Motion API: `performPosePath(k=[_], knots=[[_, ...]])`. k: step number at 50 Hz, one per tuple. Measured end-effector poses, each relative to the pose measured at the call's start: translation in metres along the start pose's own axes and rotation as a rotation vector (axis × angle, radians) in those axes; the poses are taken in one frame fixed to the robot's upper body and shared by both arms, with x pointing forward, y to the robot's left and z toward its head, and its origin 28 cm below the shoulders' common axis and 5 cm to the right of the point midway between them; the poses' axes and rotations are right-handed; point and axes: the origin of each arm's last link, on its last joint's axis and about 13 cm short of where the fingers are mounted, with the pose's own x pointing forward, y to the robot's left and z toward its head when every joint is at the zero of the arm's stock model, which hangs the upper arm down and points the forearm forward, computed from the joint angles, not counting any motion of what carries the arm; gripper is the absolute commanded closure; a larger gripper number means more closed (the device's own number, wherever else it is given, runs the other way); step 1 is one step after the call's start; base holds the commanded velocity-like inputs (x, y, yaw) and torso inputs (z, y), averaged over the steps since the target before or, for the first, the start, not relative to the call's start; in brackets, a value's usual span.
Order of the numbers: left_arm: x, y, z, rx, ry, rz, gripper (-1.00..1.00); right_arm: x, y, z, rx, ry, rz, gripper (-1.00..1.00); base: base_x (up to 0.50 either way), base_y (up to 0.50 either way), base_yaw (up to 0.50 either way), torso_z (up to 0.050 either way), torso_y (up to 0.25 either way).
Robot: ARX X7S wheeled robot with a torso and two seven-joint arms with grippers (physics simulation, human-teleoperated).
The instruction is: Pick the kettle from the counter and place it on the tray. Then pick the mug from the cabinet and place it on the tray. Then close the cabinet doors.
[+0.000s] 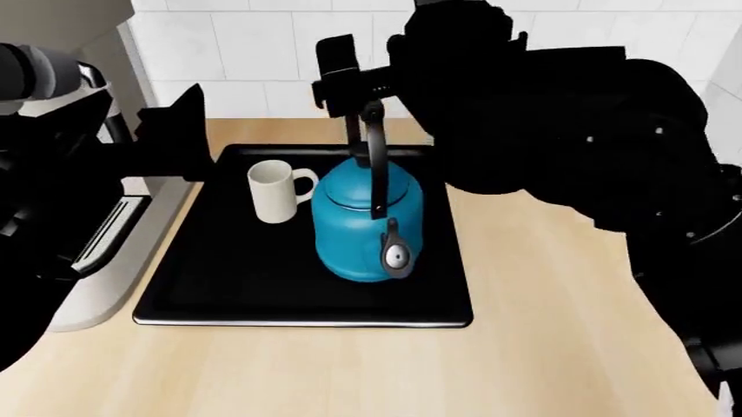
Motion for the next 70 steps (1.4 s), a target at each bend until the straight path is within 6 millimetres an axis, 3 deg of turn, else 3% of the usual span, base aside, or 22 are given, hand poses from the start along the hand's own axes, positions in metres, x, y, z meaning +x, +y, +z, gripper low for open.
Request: performPosePath(k=[9, 16, 31, 39, 50, 70], knots=[[-0.001, -0.001, 0.004, 0.0, -0.014, -0.005, -1.0, -0.024, -0.008, 0.023, 0.0, -0.108, -0.011, -1.0, 0.0, 0.0, 0.0, 0.0, 0.0], [-0.007, -0.006, 0.015, 0.01, -0.095, -0.008, -1.0, -0.058, -0.013, 0.032, -0.027, -0.274, -0.035, -1.0, 0.0, 0.0, 0.0, 0.0, 0.0], [-0.049, -0.032, 0.068, 0.062, -0.458, -0.015, -1.0, -0.152, -0.017, 0.003, -0.072, -0.539, -0.107, -1.0, 0.0, 0.0, 0.0, 0.0, 0.0], [-0.078, -0.039, 0.086, 0.088, -0.619, 0.004, -1.0, -0.185, -0.028, -0.008, -0.084, -0.61, -0.154, -1.0, 0.0, 0.0, 0.0, 0.0, 0.0], [-0.102, -0.041, 0.095, 0.127, -0.747, 0.044, -1.0, -0.202, -0.041, -0.022, -0.096, -0.665, -0.219, -1.0, 0.0, 0.0, 0.0, 0.0, 0.0], [-0.11, -0.038, 0.091, 0.123, -0.781, 0.071, -1.0, -0.204, -0.047, -0.035, -0.117, -0.684, -0.284, -1.0, 0.0, 0.34, 0.0, 0.0, 0.0]])
